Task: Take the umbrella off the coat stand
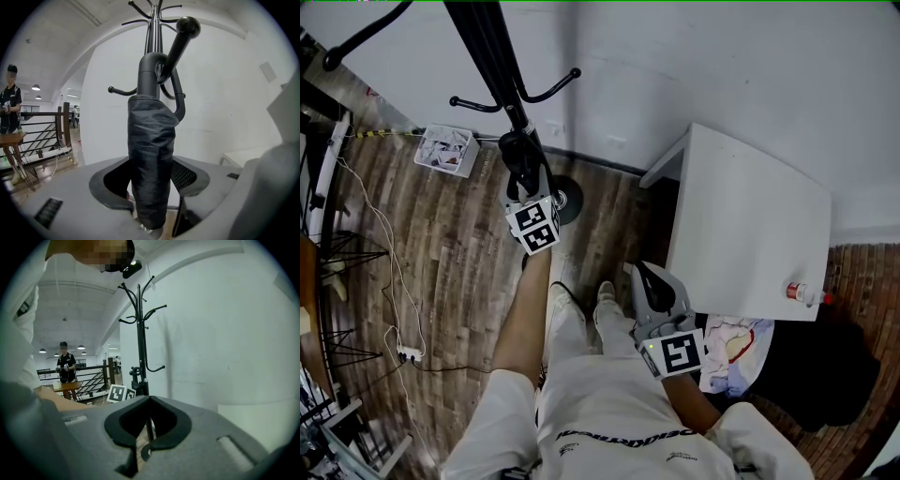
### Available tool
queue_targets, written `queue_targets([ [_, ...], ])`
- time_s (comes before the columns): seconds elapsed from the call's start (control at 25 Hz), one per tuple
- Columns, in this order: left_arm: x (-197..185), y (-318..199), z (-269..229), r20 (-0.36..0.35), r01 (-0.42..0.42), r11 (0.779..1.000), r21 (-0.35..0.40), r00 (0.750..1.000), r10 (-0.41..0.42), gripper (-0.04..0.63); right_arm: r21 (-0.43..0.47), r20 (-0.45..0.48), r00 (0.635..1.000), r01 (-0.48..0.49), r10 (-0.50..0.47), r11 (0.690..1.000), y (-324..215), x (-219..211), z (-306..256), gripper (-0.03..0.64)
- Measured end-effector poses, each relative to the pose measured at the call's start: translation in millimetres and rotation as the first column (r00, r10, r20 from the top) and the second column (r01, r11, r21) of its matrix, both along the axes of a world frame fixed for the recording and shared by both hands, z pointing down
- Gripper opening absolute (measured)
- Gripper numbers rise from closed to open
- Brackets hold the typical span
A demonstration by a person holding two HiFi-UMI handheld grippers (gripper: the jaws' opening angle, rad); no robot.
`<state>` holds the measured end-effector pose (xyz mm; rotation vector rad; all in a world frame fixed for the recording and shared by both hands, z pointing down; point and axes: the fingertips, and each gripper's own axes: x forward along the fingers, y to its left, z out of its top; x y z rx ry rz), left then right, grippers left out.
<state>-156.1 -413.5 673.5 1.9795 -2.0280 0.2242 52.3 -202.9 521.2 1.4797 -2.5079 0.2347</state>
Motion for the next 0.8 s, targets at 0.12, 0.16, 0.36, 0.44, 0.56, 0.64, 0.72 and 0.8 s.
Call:
queue_targets([
  [0.12, -0.6, 6.1, -8.7, 0.004, 0.002, 1.0, -0.003, 1.0, -0.002, 0.241, 0.019, 0.007, 1.0, 0.007, -0.007, 1.0, -0.9, -3.2, -9.9, -0.003],
  [0.16, -1.1, 8.5, -11.1, 0.004, 0.004, 1.0, -0.005, 1.0, -0.004, 0.241, 0.025, 0.009, 1.0, 0.008, -0.008, 1.0, -1.0, -4.0, -13.0, -0.003],
  [0.36, 1.9, 19.3, -24.4, 0.005, -0.005, 1.0, -0.01, 1.0, 0.005, 0.241, 0.044, 0.016, 1.0, 0.007, -0.008, 0.999, -1.3, -4.2, -24.0, -0.003],
  [0.44, 4.9, 23.2, -29.1, 0.01, -0.014, 1.0, -0.008, 1.0, 0.014, 0.241, 0.053, 0.019, 1.0, 0.006, -0.007, 0.999, -2.3, -3.3, -27.8, -0.003],
  [0.56, 7.2, 30.9, -36.0, 0.007, -0.014, 1.0, -0.014, 1.0, 0.014, 0.241, 0.07, 0.022, 1.0, 0.008, -0.009, 0.997, -1.9, -2.8, -36.9, -0.003],
  [0.64, 8.8, 35.7, -39.3, 0.002, -0.012, 1.0, -0.019, 1.0, 0.012, 0.241, 0.081, 0.022, 1.0, 0.007, -0.009, 0.997, -1.8, -1.7, -42.7, -0.003],
  [0.72, 9.4, 41.2, -42.9, 0.002, -0.01, 1.0, -0.024, 1.0, 0.01, 0.241, 0.091, 0.023, 1.0, 0.006, -0.008, 0.996, -1.3, -1.5, -48.7, -0.003],
  [0.8, 8.0, 47.4, -47.5, 0.004, -0.006, 1.0, -0.029, 1.0, 0.006, 0.241, 0.103, 0.024, 1.0, 0.007, -0.01, 0.995, -0.1, -2.4, -55.1, -0.003],
])
